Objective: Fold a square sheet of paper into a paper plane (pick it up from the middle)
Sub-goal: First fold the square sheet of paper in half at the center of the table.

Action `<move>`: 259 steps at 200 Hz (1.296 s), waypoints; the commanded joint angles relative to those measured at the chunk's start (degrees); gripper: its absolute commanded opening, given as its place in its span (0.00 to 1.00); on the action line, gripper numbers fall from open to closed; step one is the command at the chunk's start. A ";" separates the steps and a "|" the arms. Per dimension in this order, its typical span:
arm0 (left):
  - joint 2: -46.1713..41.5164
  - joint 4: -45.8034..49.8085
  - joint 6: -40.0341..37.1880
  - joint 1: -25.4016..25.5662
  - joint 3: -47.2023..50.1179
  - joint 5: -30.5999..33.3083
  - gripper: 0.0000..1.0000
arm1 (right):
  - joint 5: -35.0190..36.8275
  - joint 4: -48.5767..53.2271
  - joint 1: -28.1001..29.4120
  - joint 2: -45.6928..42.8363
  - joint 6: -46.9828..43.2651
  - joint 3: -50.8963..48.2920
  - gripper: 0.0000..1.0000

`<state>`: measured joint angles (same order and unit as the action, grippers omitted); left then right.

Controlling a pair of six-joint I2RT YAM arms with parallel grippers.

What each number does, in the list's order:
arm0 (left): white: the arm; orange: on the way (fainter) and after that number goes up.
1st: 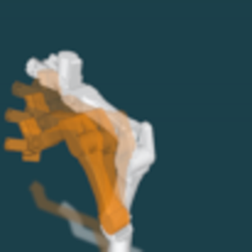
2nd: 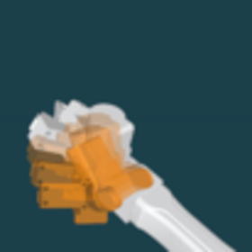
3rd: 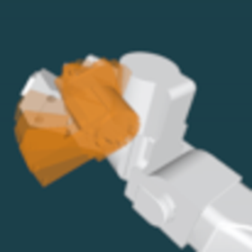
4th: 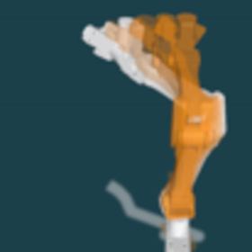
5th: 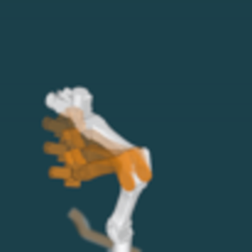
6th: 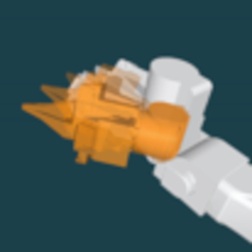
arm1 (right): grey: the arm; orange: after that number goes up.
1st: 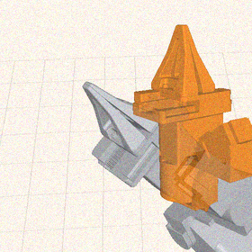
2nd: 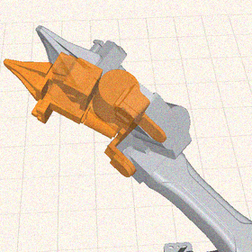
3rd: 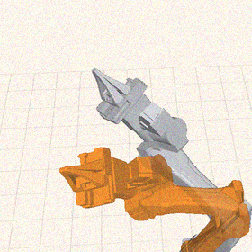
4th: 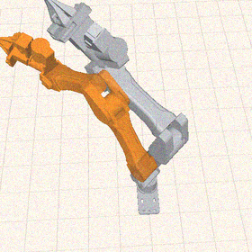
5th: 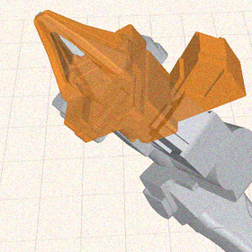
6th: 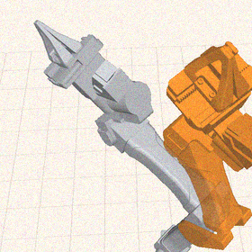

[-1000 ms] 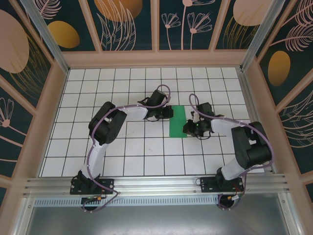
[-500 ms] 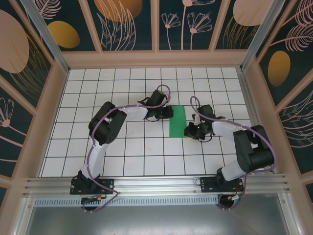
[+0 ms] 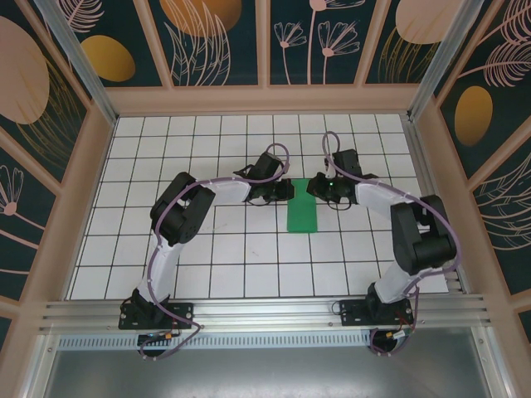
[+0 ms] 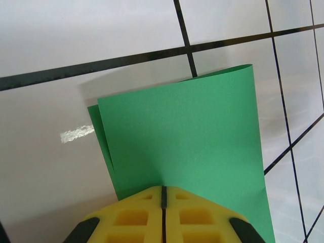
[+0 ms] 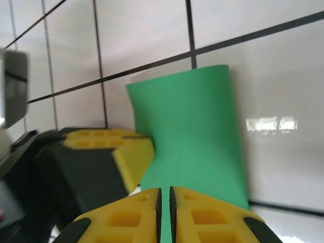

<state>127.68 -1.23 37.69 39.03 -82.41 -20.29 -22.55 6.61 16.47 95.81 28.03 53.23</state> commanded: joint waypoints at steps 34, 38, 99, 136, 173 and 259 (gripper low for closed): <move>7.41 8.78 -1.66 -0.81 2.08 8.59 0.09 | 1.28 -6.11 -1.88 6.92 2.40 3.09 0.14; 7.37 8.90 -1.66 -0.88 2.00 8.65 0.09 | 1.53 -5.52 -2.02 7.43 2.54 3.12 0.14; 7.23 9.76 -1.92 -0.88 2.12 9.57 0.09 | 3.74 -6.45 -3.36 9.26 2.78 -1.42 0.14; 7.15 10.19 -2.16 -0.91 1.88 9.70 0.09 | 0.88 -6.07 -3.23 6.19 2.34 2.40 0.14; 7.04 10.36 -2.18 -0.88 1.64 9.44 0.09 | 0.89 -5.01 -3.28 8.87 2.18 5.71 0.15; 6.88 10.81 -2.18 -0.86 1.51 9.31 0.09 | 5.23 -3.68 -3.37 15.17 2.73 8.62 0.15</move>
<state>127.94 0.14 37.50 39.03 -83.33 -20.18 -19.88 0.86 13.52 109.34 30.41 59.75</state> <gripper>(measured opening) 0.095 0.145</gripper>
